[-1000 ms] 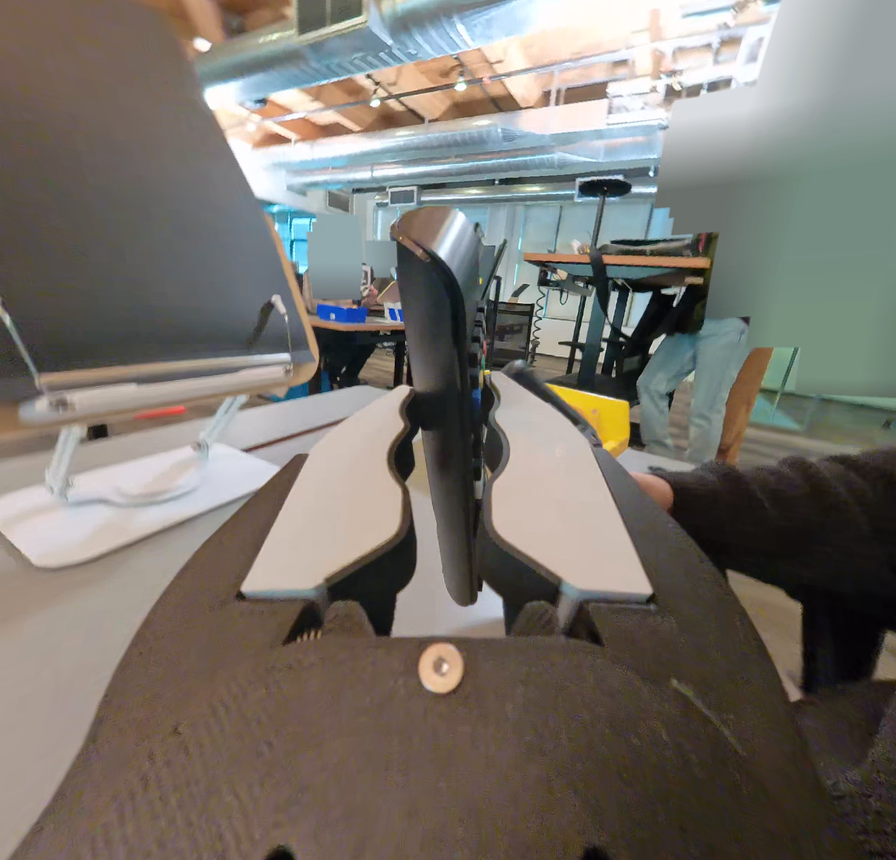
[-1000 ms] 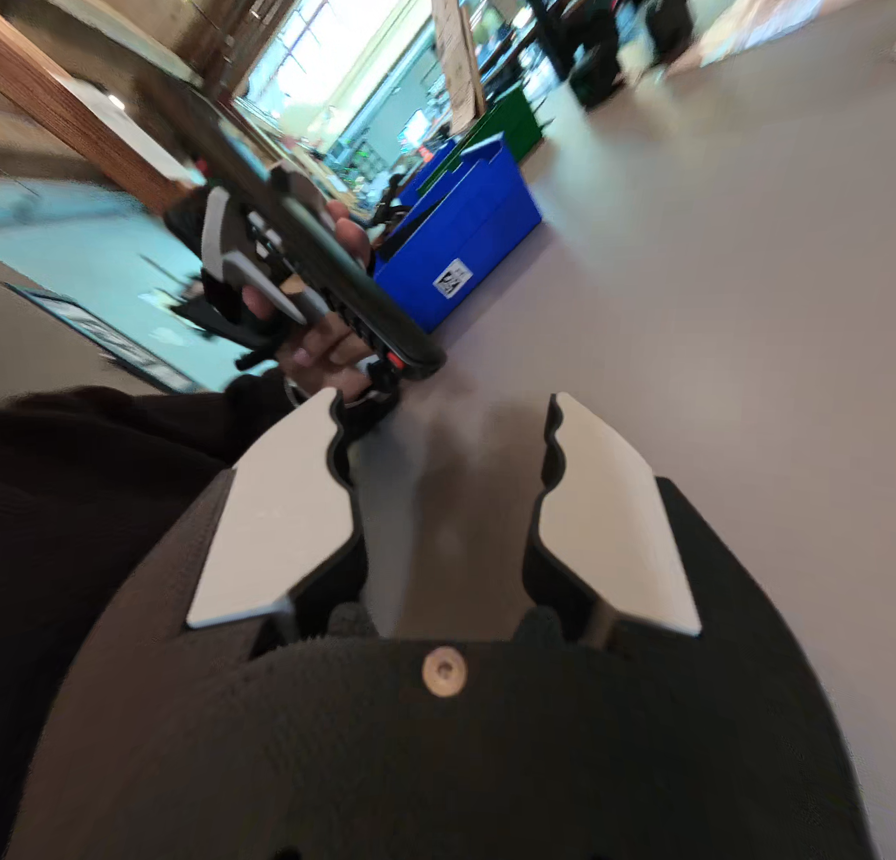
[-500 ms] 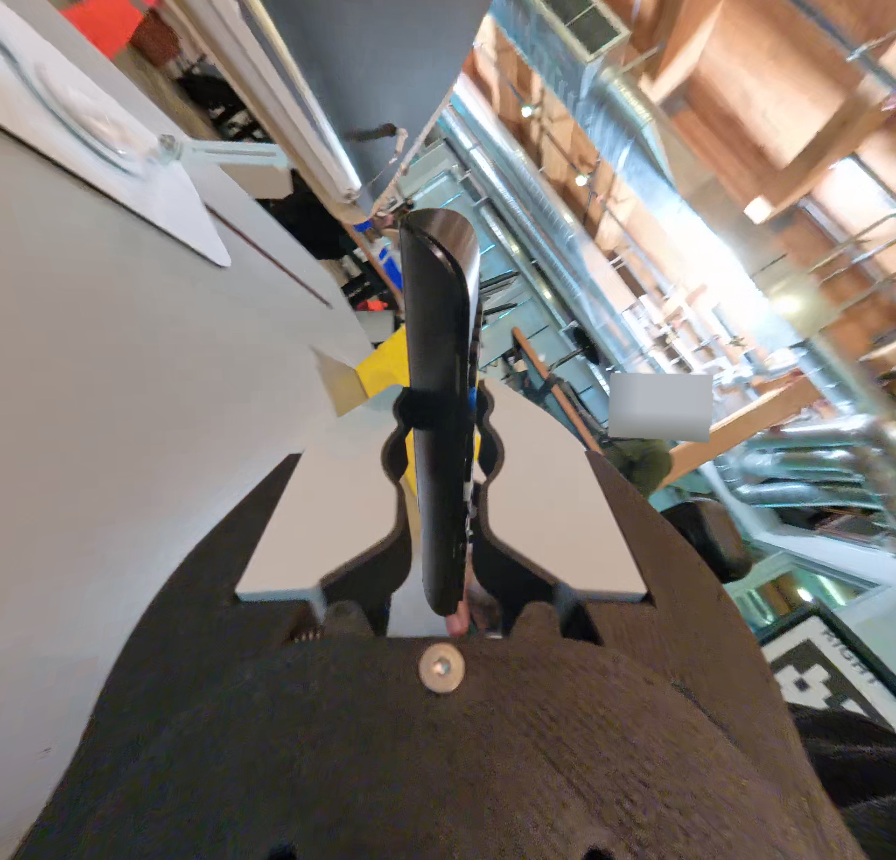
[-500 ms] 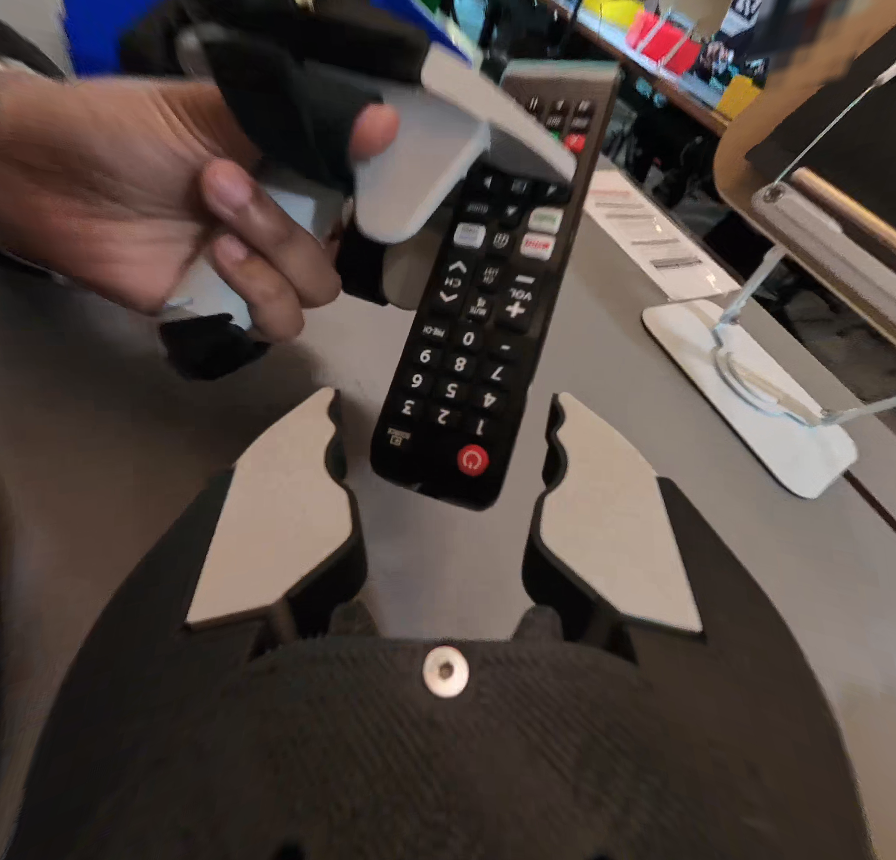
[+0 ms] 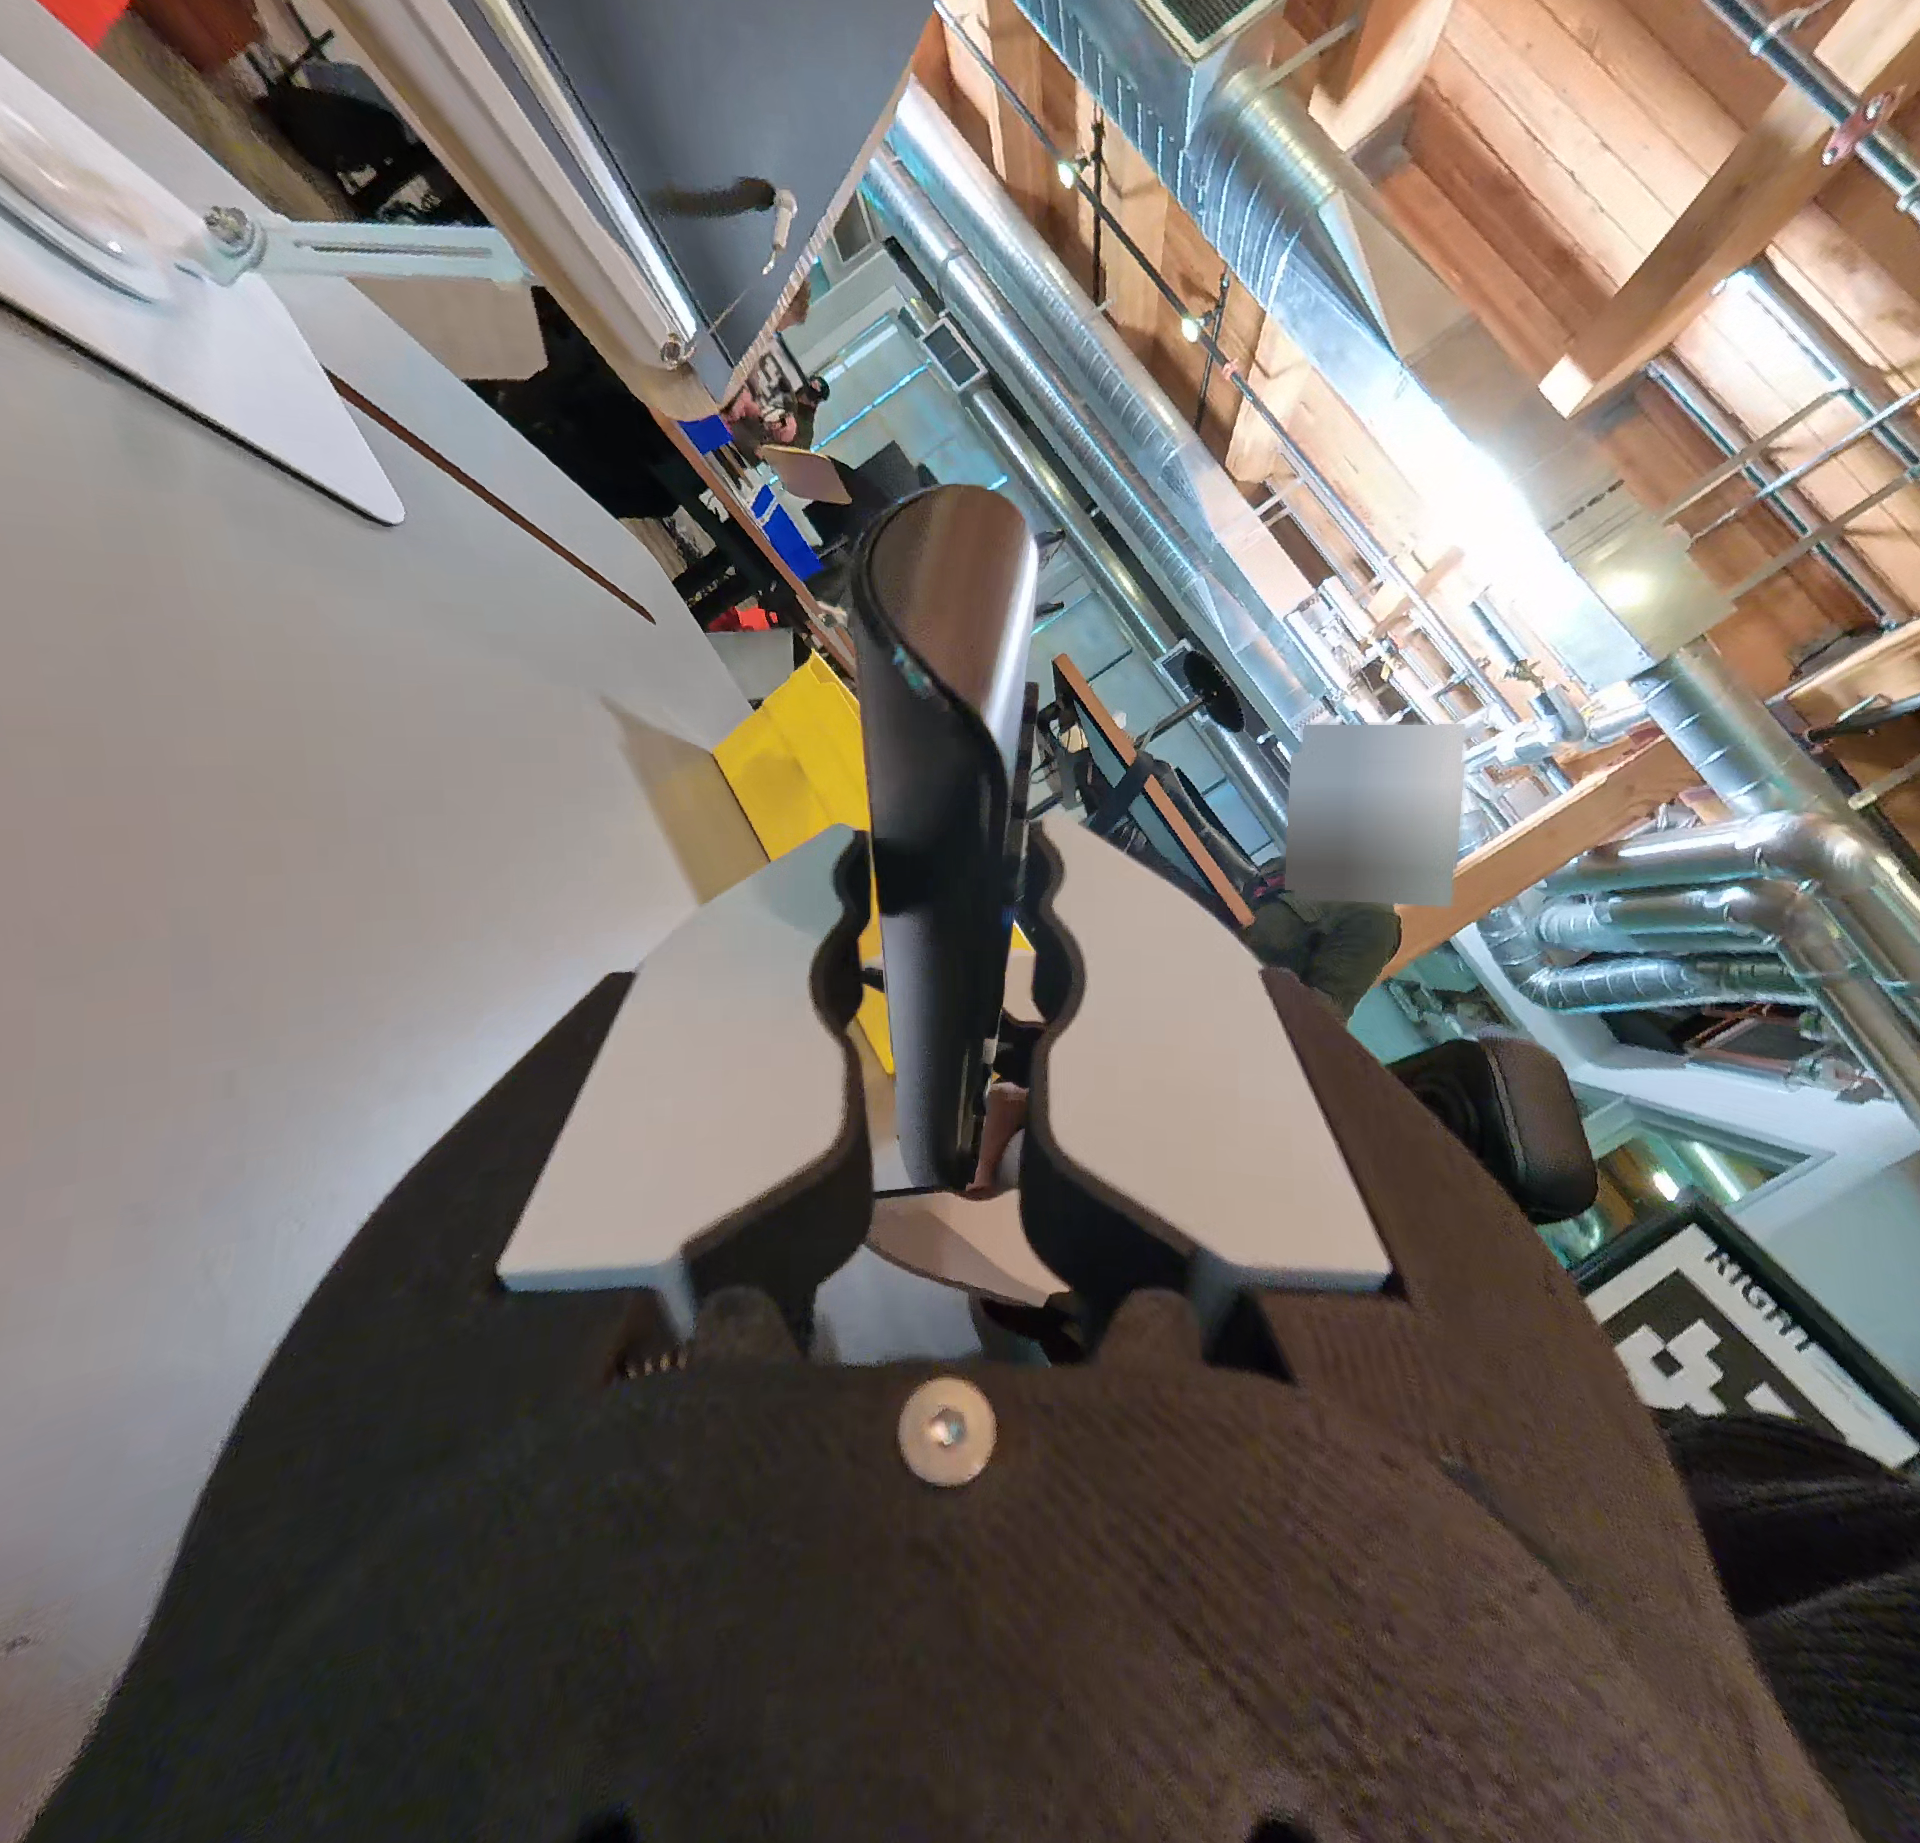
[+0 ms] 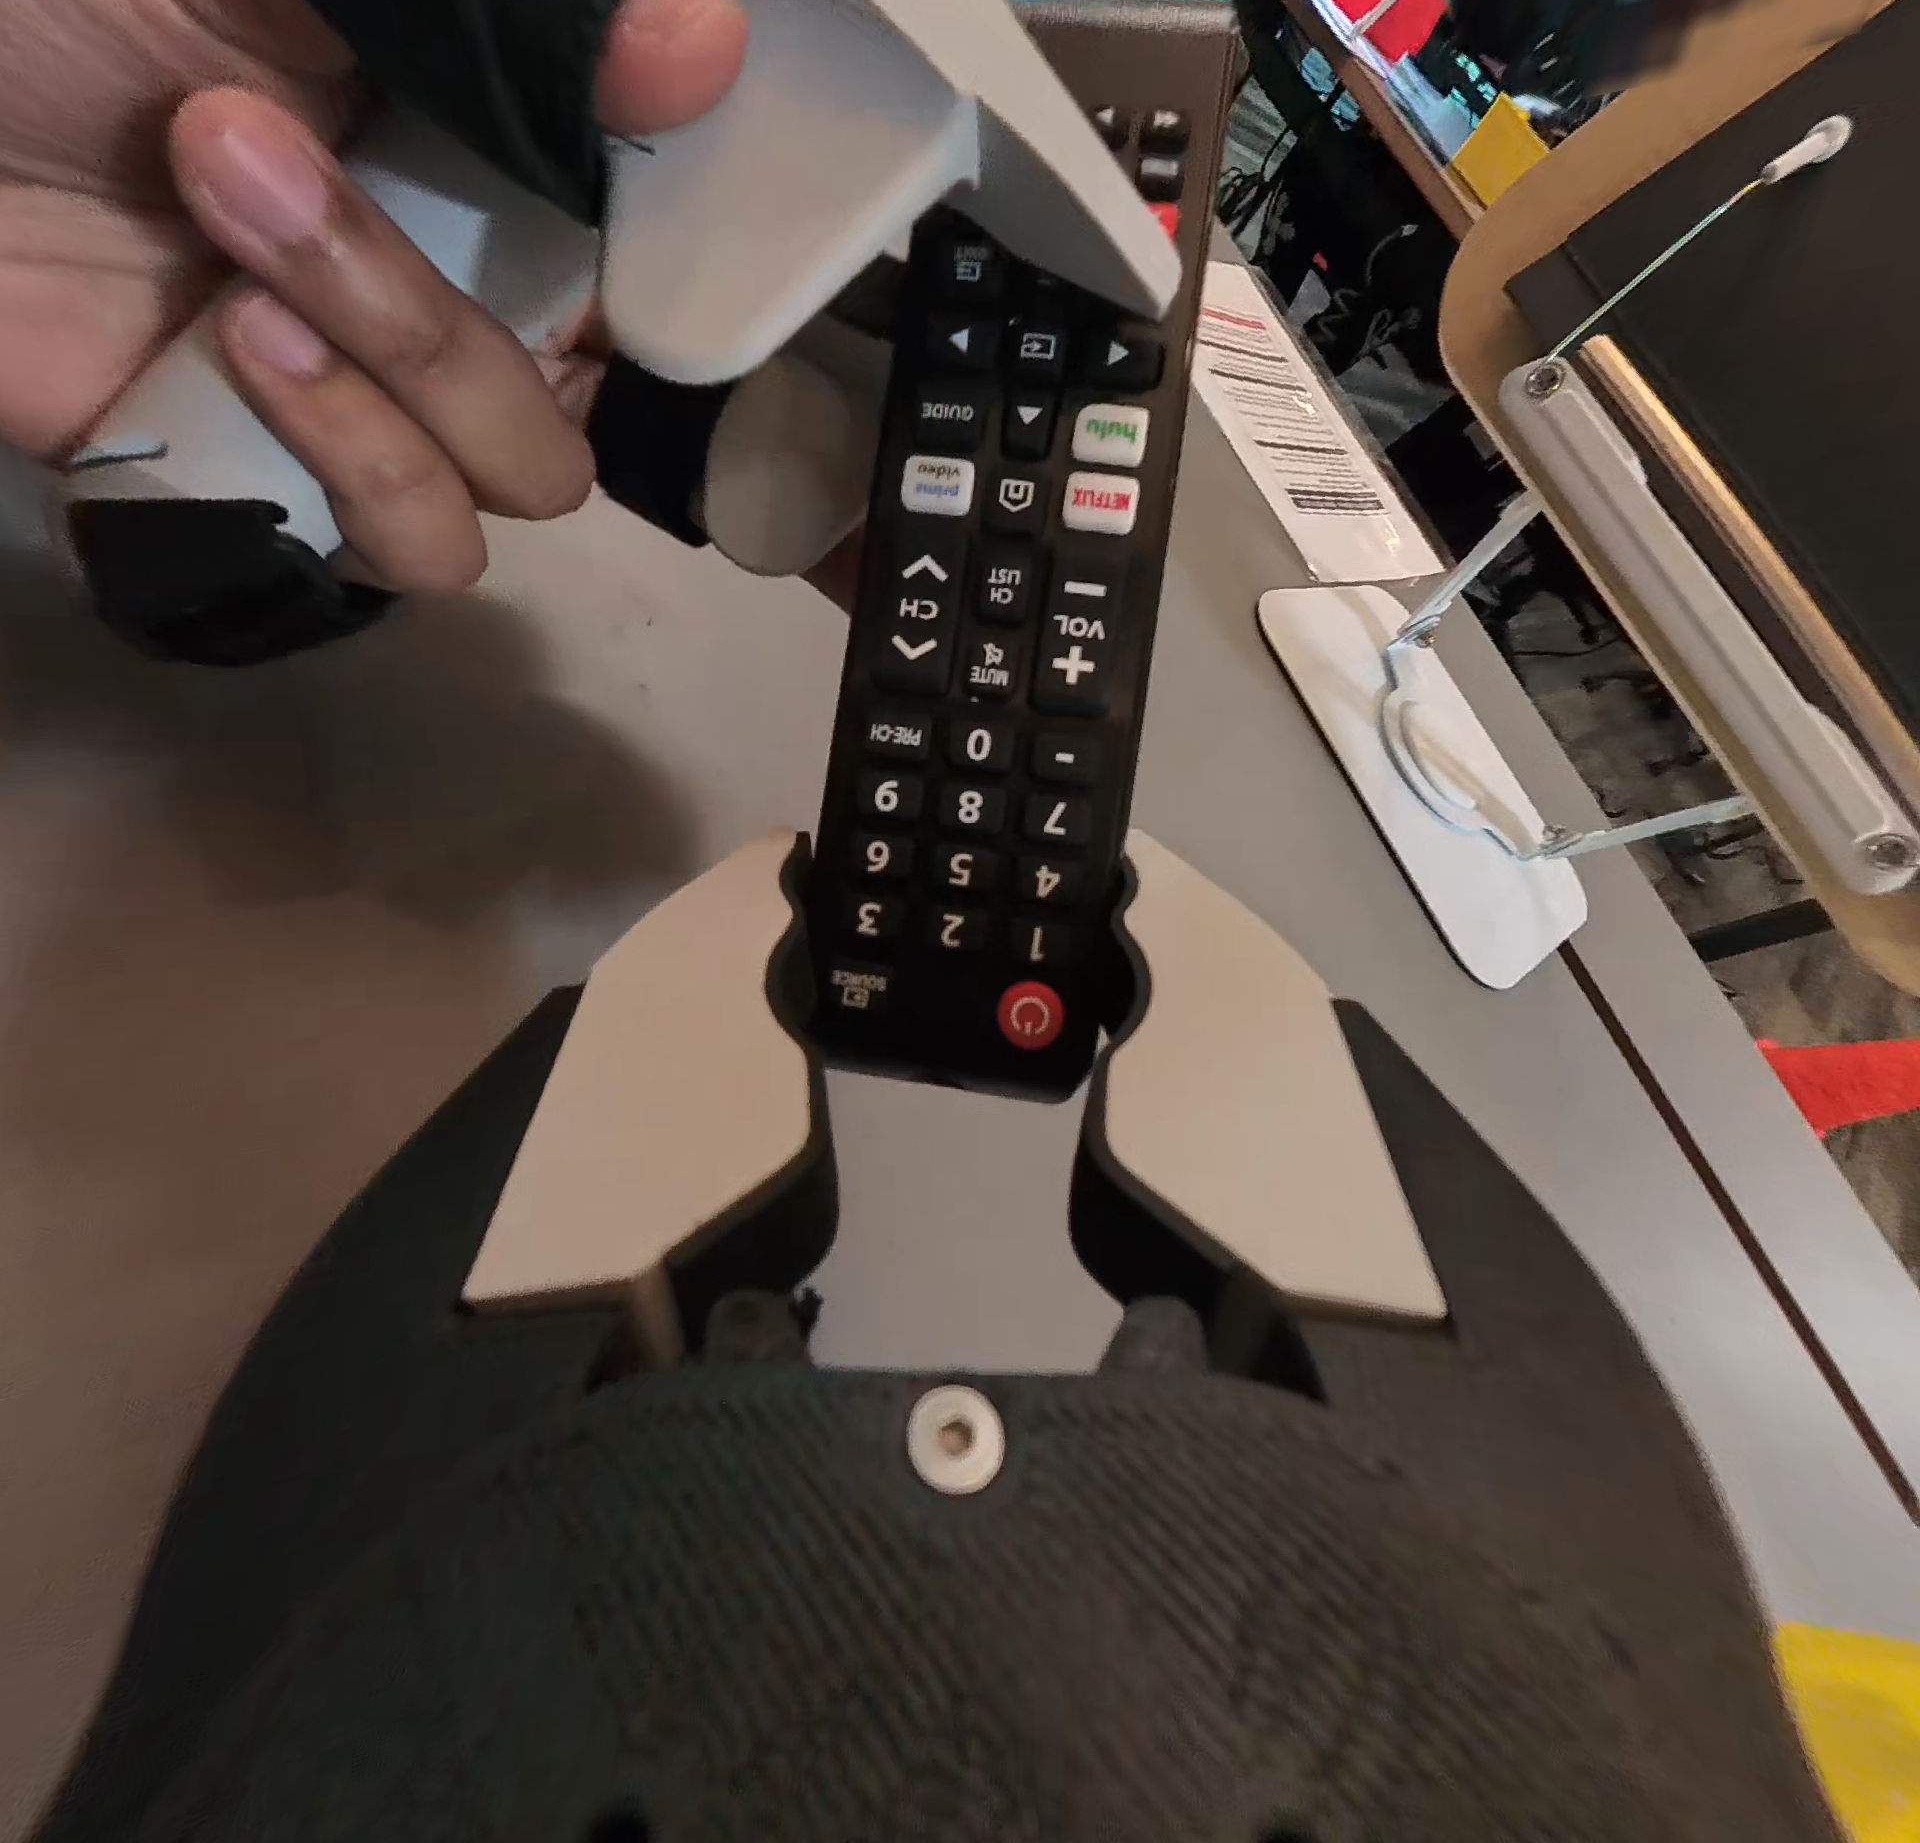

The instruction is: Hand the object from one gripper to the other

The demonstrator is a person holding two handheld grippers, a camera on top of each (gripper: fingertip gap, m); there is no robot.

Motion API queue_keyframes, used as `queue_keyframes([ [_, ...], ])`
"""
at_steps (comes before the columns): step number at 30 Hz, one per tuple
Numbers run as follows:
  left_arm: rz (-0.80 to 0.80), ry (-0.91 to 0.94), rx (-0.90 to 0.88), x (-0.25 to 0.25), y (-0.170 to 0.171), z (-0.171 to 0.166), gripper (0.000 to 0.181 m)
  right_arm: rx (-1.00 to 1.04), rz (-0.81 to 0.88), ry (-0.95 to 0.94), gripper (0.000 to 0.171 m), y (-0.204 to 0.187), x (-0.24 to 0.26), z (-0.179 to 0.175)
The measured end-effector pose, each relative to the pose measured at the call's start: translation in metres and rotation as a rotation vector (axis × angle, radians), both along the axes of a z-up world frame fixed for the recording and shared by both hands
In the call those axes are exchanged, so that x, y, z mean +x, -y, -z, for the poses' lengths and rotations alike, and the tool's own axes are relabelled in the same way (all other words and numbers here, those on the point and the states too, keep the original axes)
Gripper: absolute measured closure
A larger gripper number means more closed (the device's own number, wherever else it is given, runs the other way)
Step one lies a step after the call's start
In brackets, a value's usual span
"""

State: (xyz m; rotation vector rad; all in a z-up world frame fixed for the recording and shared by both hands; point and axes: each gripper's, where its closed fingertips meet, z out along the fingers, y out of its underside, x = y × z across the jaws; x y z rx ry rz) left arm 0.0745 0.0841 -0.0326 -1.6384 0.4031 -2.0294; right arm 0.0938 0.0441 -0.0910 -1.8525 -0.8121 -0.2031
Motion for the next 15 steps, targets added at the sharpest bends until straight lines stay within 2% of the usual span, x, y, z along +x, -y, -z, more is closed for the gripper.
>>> queue_keyframes([
  [5,0.006,-0.109,0.129,0.008,-0.003,0.008,0.092,-0.043,-0.003,-0.1,0.118,0.004,0.011,-0.007],
  [7,-0.005,-0.157,0.199,0.01,-0.01,0.01,0.078,-0.076,0.003,-0.103,0.118,0.006,0.021,-0.005],
  [12,-0.059,-0.303,0.569,0.007,-0.028,0.007,0.07,-0.247,0.061,-0.033,0.118,0.014,0.051,0.019],
  [13,-0.027,-0.343,0.674,0.008,-0.024,0.008,0.073,-0.289,0.066,-0.022,0.118,0.016,0.054,0.025],
  [14,0.069,-0.411,0.793,0.008,-0.013,0.017,0.08,-0.327,0.068,-0.015,0.118,0.018,0.055,0.03],
  [15,0.16,-0.524,0.901,0.008,-0.005,0.032,0.079,-0.352,0.071,-0.011,0.118,0.02,0.056,0.034],
])
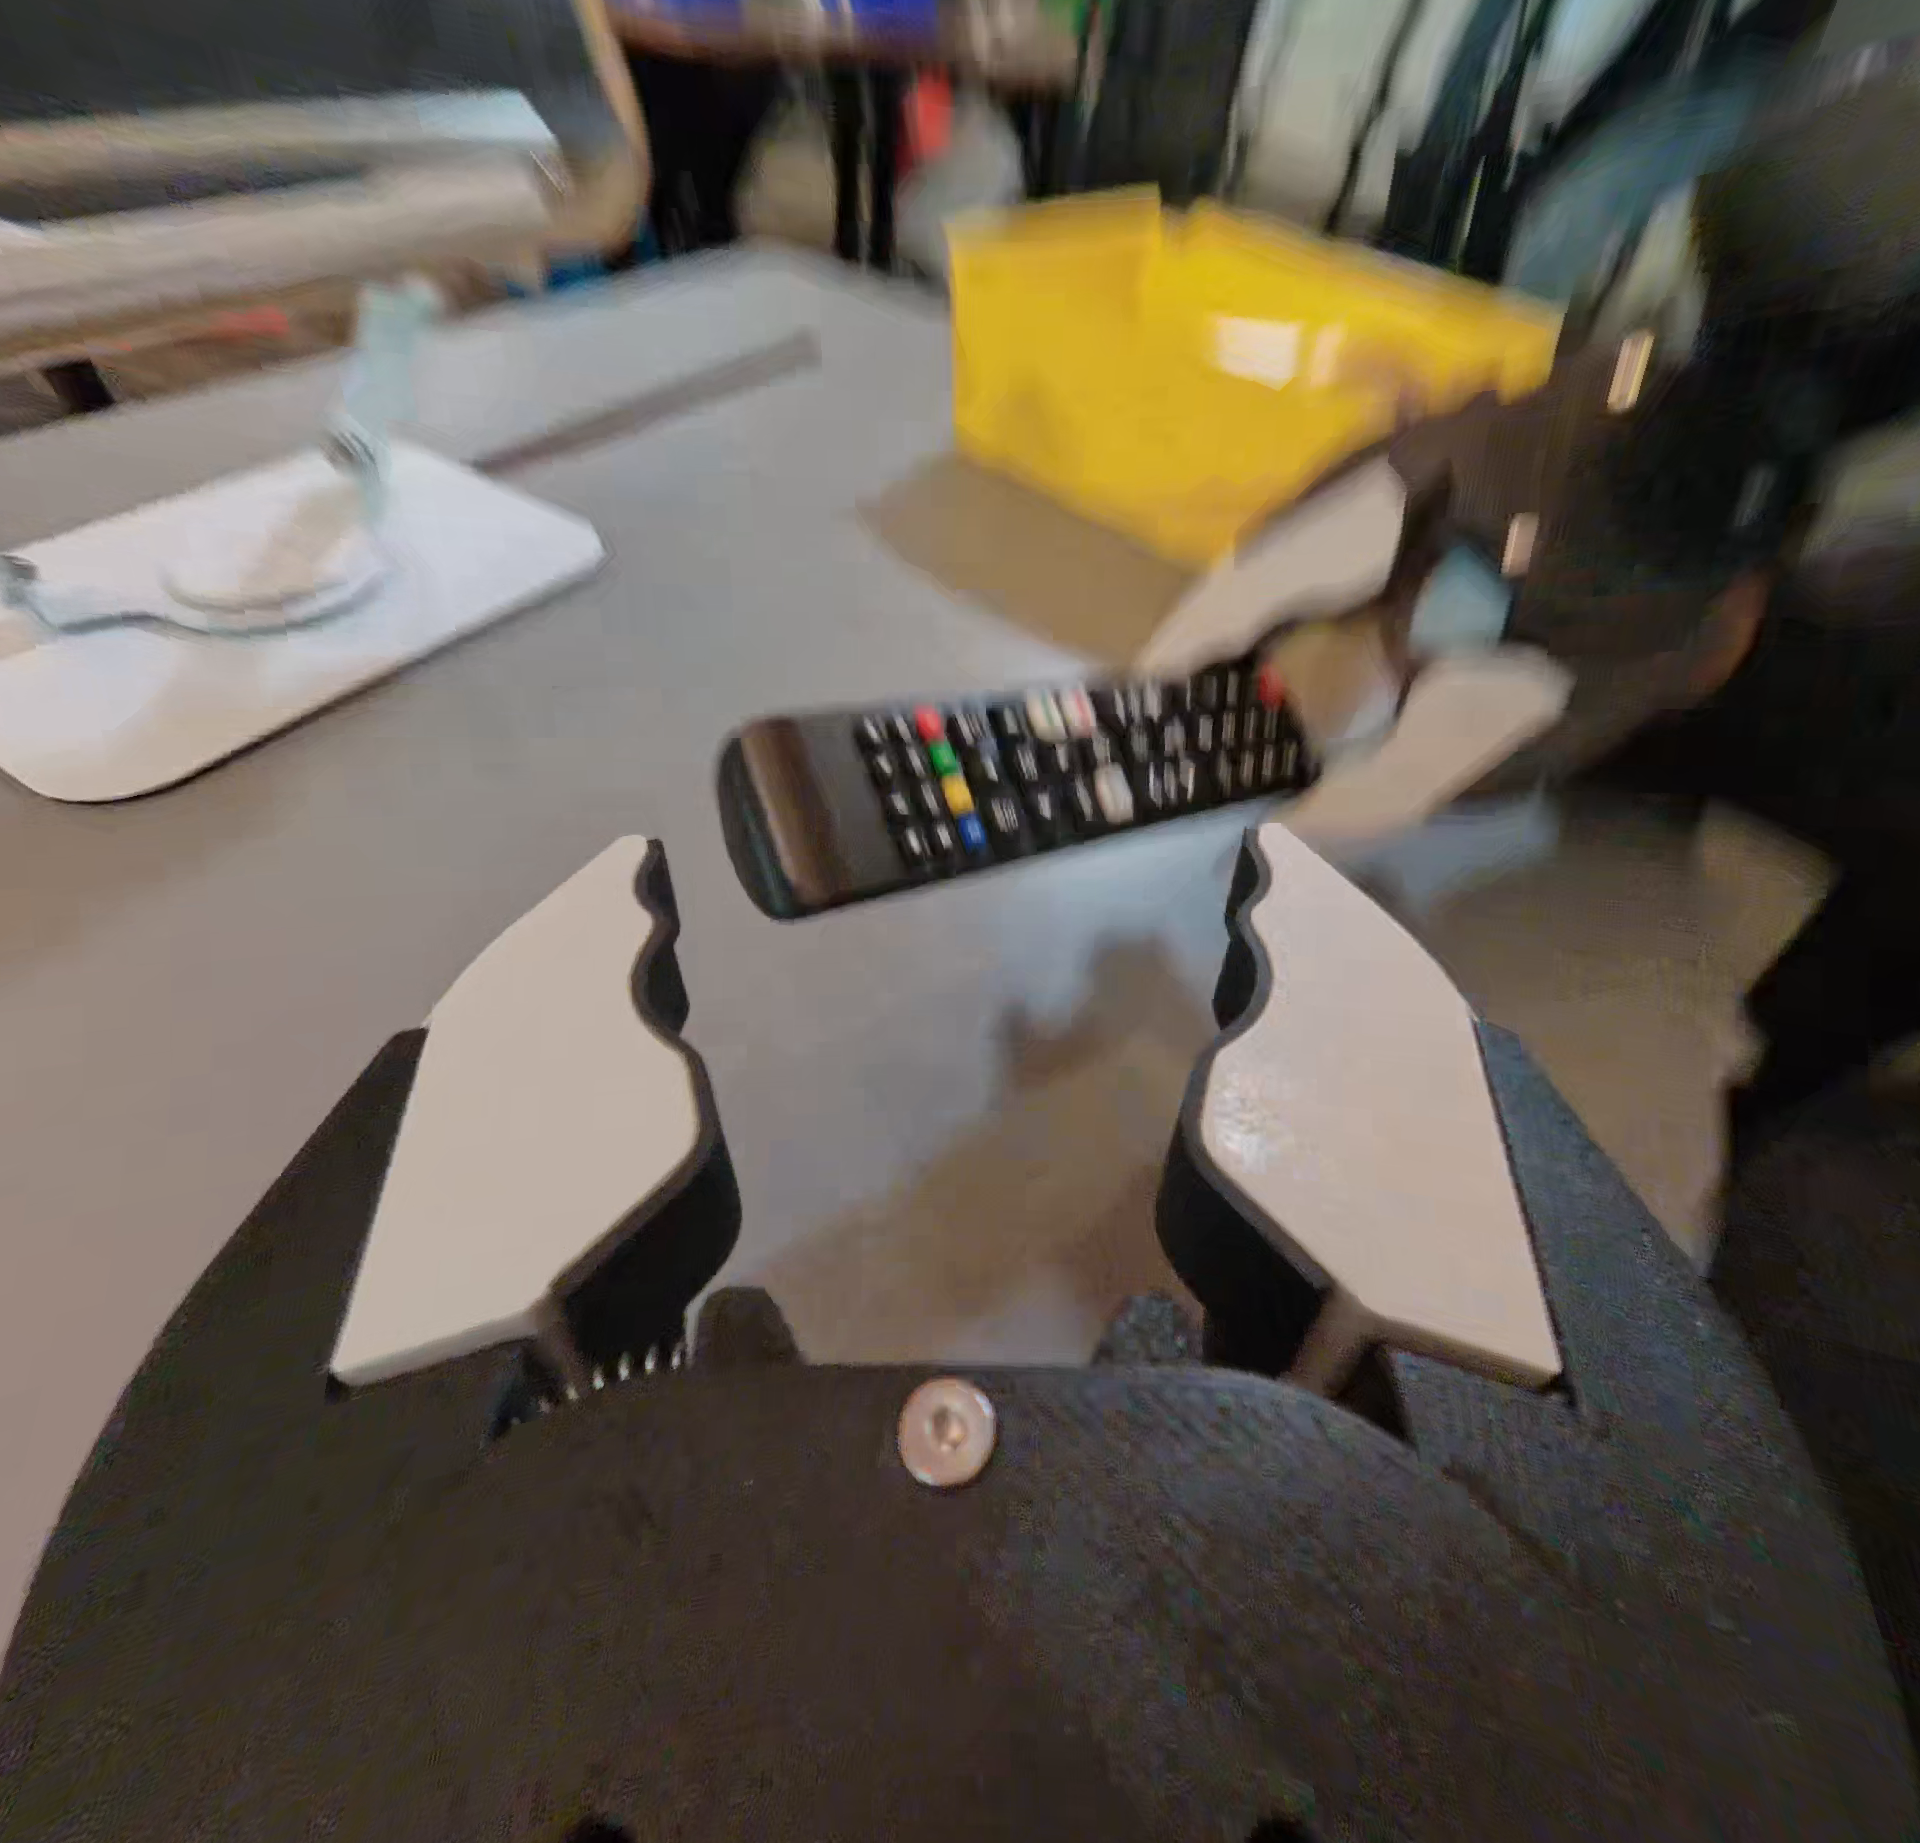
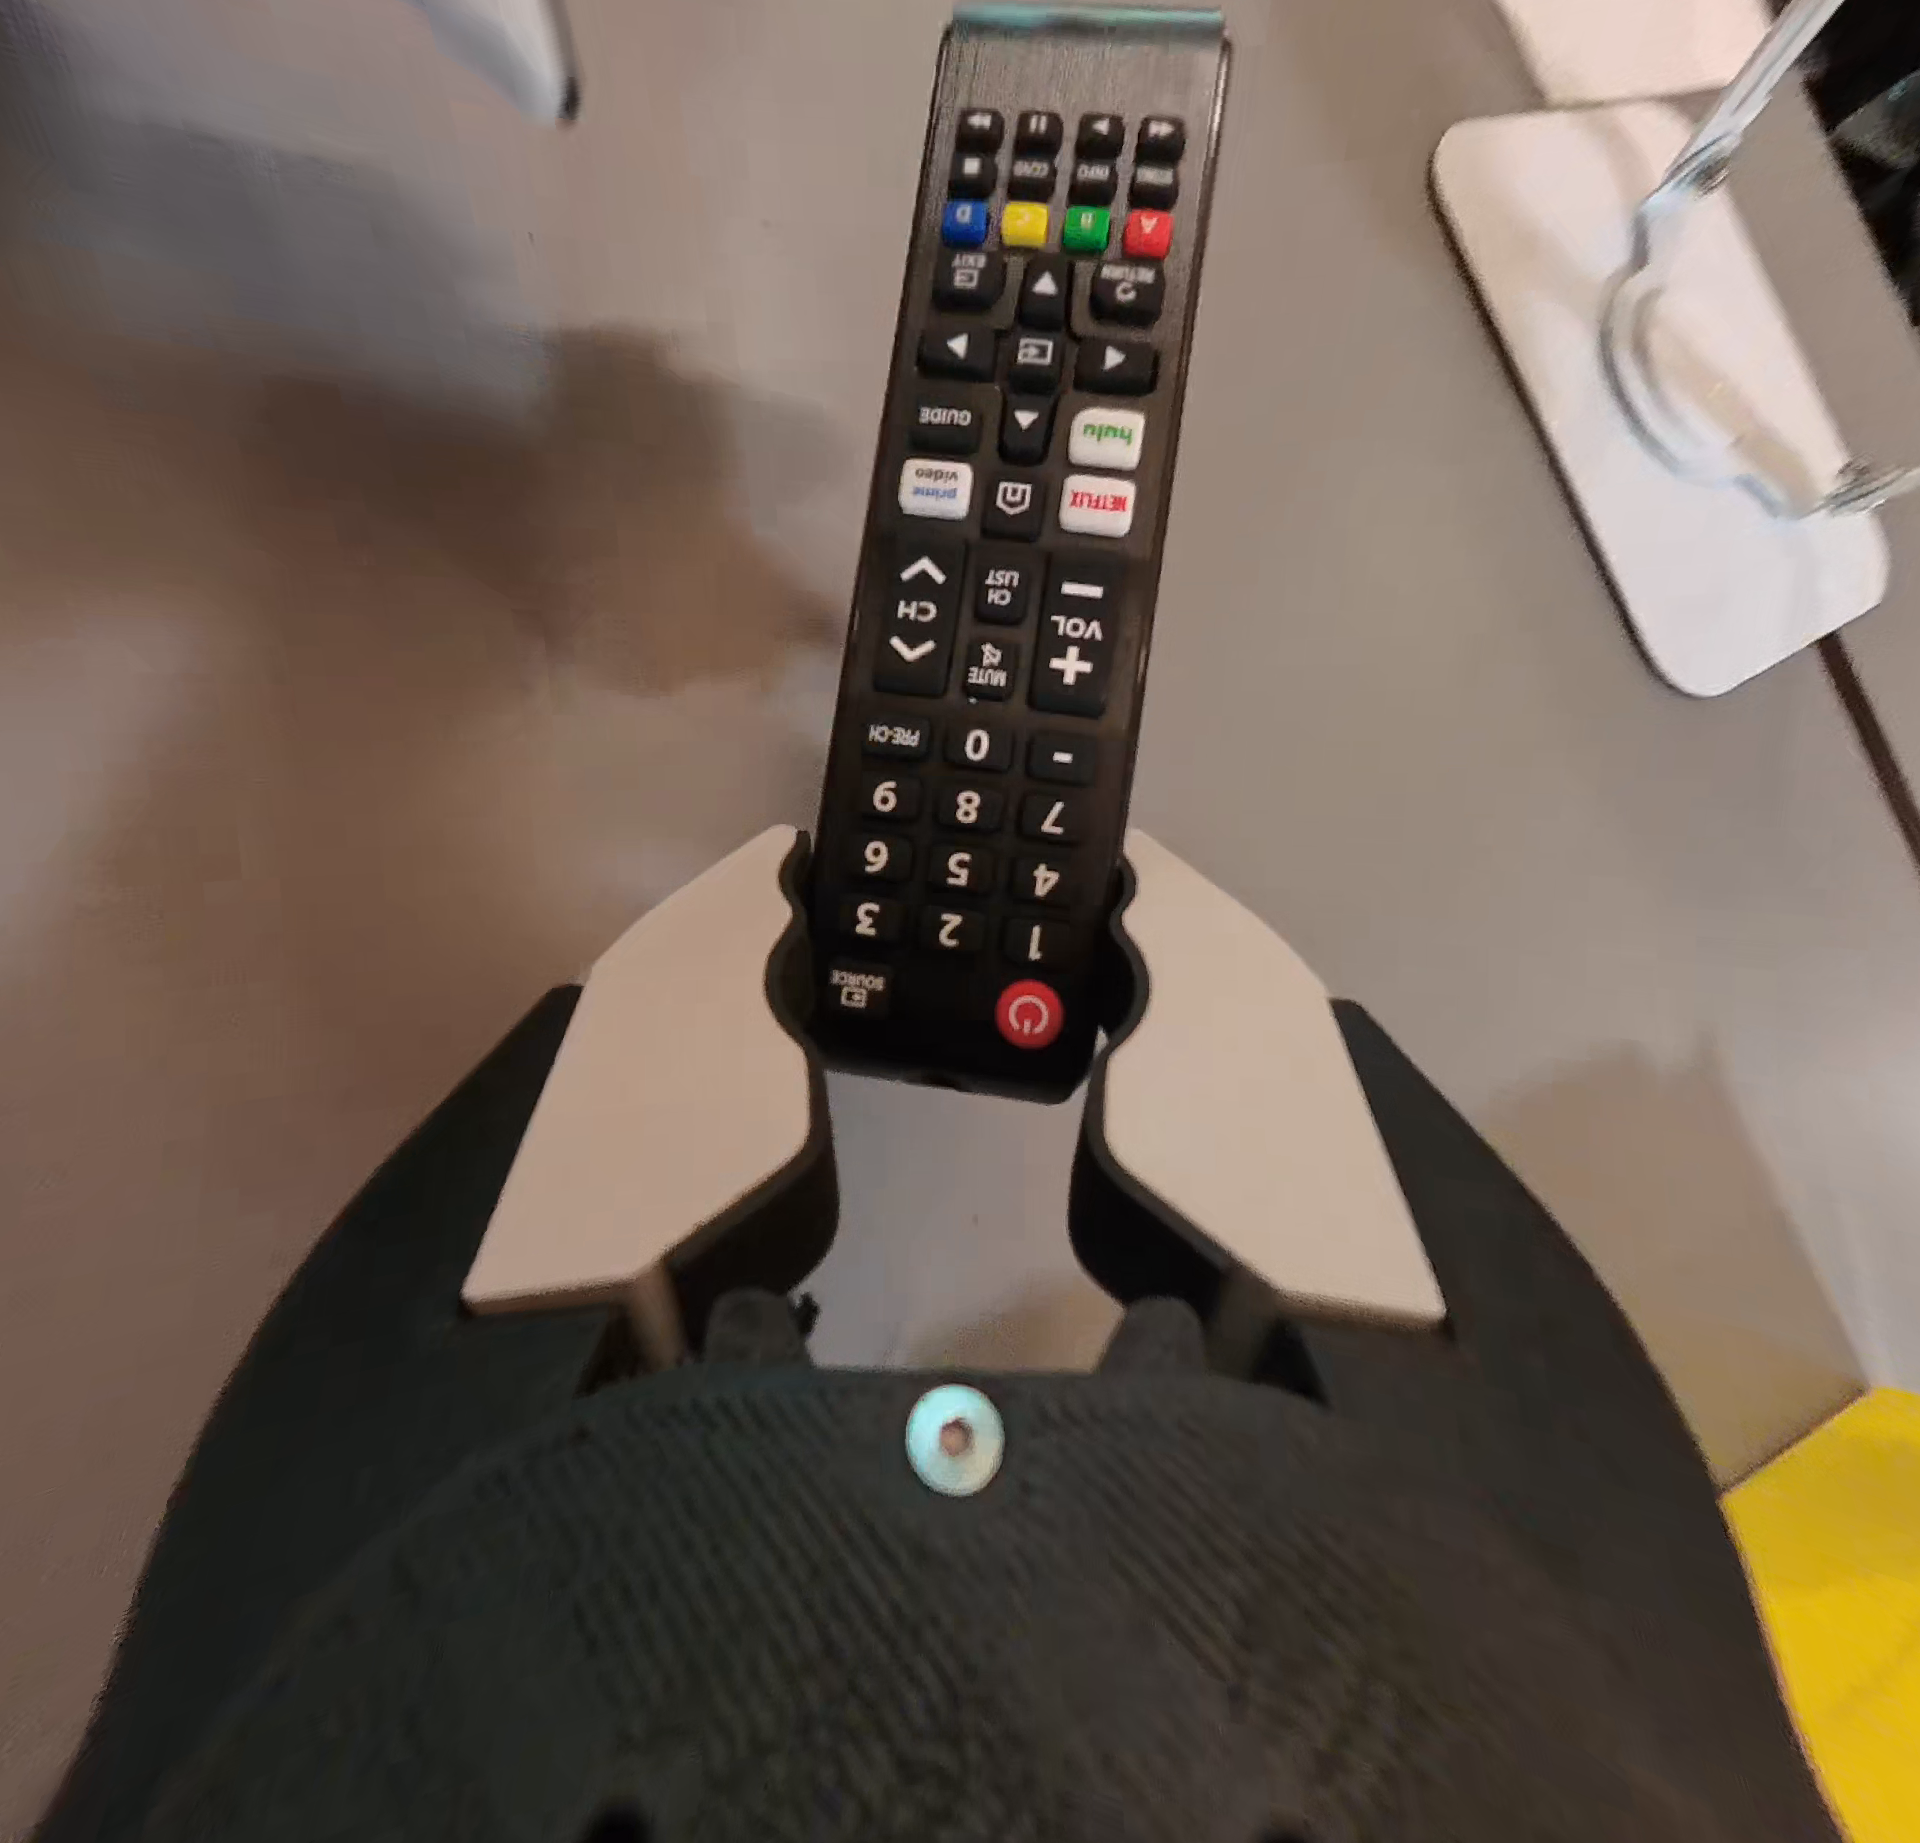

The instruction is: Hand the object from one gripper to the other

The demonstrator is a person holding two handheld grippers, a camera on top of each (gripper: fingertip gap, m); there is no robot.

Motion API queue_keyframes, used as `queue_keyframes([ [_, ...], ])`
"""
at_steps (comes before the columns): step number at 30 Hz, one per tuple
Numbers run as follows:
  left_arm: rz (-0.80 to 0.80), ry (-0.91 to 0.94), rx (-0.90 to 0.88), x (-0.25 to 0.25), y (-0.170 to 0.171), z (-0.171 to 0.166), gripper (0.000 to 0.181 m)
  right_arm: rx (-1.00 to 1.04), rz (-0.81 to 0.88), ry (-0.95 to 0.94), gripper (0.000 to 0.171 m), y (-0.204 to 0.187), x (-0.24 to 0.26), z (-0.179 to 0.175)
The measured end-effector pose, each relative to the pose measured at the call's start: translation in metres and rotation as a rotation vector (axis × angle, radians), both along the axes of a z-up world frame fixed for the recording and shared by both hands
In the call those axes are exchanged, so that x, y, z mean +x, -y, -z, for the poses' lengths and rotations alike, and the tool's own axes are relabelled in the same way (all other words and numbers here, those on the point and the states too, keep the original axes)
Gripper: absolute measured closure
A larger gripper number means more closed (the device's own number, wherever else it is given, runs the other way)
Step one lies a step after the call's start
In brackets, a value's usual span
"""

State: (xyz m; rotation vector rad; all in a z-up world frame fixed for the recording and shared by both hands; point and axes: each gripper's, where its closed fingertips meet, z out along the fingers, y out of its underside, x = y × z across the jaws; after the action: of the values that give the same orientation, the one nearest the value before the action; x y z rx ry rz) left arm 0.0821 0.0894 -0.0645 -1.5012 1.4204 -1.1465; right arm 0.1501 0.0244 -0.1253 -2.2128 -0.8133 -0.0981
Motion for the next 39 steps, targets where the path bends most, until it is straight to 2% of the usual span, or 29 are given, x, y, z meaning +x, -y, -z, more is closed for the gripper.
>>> queue_keyframes([
  [1,0.028,-0.103,0.109,-0.002,0.003,0.013,0.077,-0.024,-0.004,-0.004,0.118,0.002,-0.001,0.004],
  [5,0.016,-0.147,0.531,-0.003,0.008,0.016,0.081,-0.116,-0.043,-0.04,0.118,0.01,-0.016,0.013],
  [8,0.137,-0.216,0.622,-0.003,0.034,0.032,0.083,-0.16,-0.086,-0.073,0.118,0.017,-0.031,0.017],
  [10,0.223,-0.249,0.691,-0.005,0.049,0.045,0.095,-0.199,-0.127,-0.107,0.118,0.023,-0.045,0.022],
  [12,0.252,-0.285,0.82,-0.008,0.052,0.052,0.104,-0.215,-0.169,-0.09,0.118,0.028,-0.055,0.025],
  [14,0.278,-0.354,0.917,-0.011,0.052,0.063,0.105,-0.2,-0.209,-0.039,0.118,0.03,-0.062,0.027],
  [16,0.317,-0.408,0.969,-0.015,0.054,0.076,0.109,-0.195,-0.243,-0.021,0.118,0.033,-0.069,0.027],
  [18,0.335,-0.429,1.012,-0.016,0.055,0.083,0.12,-0.191,-0.27,-0.034,0.118,0.036,-0.076,0.025],
  [20,0.334,-0.423,1.072,-0.015,0.056,0.084,0.128,-0.182,-0.274,-0.028,0.117,0.036,-0.076,0.023],
  [24,0.299,-0.411,1.207,-0.011,0.051,0.079,0.13,-0.128,-0.286,0.007,0.117,0.031,-0.073,0.022],
  [29,0.247,-0.379,1.216,-0.009,0.043,0.071,0.13,0.006,-0.268,-0.002,0.115,0.019,-0.07,0.006],
  [34,0.181,-0.333,1.137,-0.007,0.032,0.061,0.13,0.227,-0.227,-0.136,0.086,0.002,-0.061,-0.036],
  [39,0.148,-0.252,0.952,-0.005,0.029,0.05,0.132,0.453,-0.195,-0.252,0.079,-0.004,-0.046,-0.078],
])
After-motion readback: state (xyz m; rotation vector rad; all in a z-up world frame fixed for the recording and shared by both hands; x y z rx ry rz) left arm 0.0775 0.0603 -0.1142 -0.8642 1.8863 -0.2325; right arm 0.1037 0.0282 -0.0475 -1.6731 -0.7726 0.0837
